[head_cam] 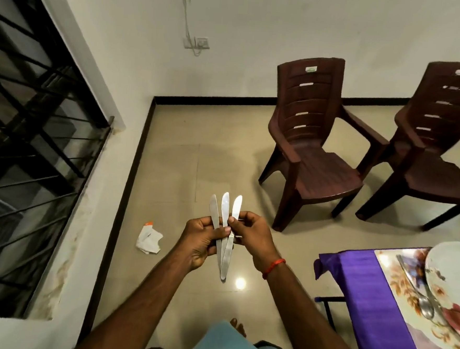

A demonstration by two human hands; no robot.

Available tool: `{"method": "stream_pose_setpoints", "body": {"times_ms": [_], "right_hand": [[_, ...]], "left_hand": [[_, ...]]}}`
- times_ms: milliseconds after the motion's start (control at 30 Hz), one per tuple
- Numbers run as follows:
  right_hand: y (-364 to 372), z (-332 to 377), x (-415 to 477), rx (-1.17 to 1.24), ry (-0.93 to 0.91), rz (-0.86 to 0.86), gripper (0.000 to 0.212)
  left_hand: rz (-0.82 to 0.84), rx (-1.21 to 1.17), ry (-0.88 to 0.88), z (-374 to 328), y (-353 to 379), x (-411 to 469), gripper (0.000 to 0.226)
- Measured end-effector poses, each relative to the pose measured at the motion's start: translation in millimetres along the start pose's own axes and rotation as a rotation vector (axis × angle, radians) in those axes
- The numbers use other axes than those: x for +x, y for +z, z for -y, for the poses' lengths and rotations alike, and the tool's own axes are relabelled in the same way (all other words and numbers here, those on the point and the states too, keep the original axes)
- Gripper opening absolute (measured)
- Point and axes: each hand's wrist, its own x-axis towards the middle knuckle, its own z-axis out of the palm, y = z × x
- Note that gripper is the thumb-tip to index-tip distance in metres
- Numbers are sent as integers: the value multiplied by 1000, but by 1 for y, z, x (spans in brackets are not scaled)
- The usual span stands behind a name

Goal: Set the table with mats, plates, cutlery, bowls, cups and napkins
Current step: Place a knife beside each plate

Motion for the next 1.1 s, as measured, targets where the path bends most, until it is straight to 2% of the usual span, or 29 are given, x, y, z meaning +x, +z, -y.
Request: {"method": "stream_pose_setpoints", "body": {"times_ms": [233,533,900,1100], "right_hand": [[-34,13,47,2,8,-125,21],[-70,26,91,18,73,-334,18],[-103,67,148,152,68,-663,19],[-109,63,143,193,72,-854,18]], "left_hand": [[82,57,-29,-27,34,54,30],[236,180,-95,-54,72,122,32],[611,383,-152,-114,136,217,23],[728,495,-198,-114,168,242,21]]}}
